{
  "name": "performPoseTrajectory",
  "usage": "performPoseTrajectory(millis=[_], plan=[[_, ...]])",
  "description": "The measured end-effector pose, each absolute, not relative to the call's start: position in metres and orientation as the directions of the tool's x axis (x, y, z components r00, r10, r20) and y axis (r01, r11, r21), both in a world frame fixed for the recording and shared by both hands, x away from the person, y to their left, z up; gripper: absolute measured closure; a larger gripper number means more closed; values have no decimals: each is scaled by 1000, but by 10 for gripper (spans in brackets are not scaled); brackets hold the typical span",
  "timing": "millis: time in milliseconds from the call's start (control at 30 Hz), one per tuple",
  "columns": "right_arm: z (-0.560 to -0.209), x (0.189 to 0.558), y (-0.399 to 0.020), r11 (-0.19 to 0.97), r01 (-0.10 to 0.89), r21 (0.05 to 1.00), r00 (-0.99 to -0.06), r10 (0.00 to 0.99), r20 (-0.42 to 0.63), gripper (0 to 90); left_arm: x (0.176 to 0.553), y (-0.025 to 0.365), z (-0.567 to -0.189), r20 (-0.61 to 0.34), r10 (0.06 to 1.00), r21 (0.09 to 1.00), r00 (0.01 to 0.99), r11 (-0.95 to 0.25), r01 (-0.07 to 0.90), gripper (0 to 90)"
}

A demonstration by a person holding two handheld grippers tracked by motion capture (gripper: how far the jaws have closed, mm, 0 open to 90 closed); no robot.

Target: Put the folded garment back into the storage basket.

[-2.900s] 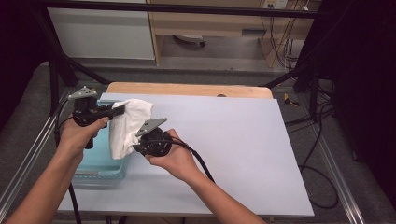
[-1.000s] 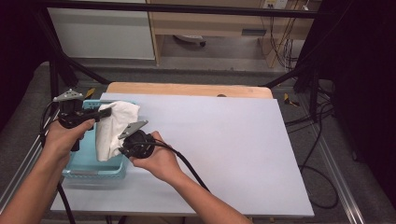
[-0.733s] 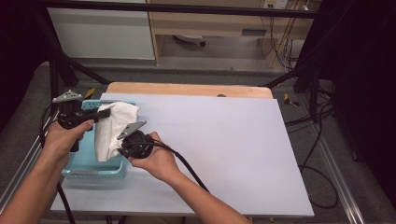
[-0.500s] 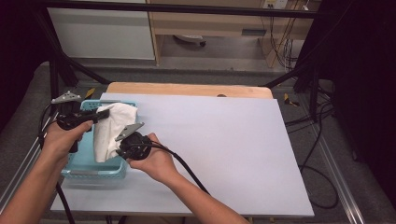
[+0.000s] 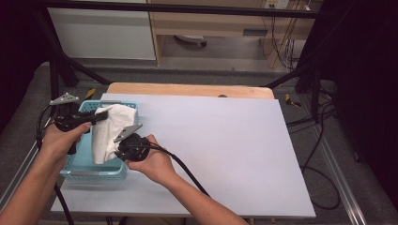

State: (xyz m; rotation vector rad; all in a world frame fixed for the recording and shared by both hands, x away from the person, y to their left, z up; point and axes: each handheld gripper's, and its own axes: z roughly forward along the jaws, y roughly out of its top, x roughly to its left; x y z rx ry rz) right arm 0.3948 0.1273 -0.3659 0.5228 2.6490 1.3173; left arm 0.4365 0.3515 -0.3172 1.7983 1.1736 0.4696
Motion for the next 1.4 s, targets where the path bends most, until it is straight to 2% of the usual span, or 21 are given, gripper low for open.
performPoseTrajectory(millis=[1400], plan=[[-380,393,151,568,249,785,-936,350,43,831,431,374,-333,-161,877,834,453,-124,537,698]])
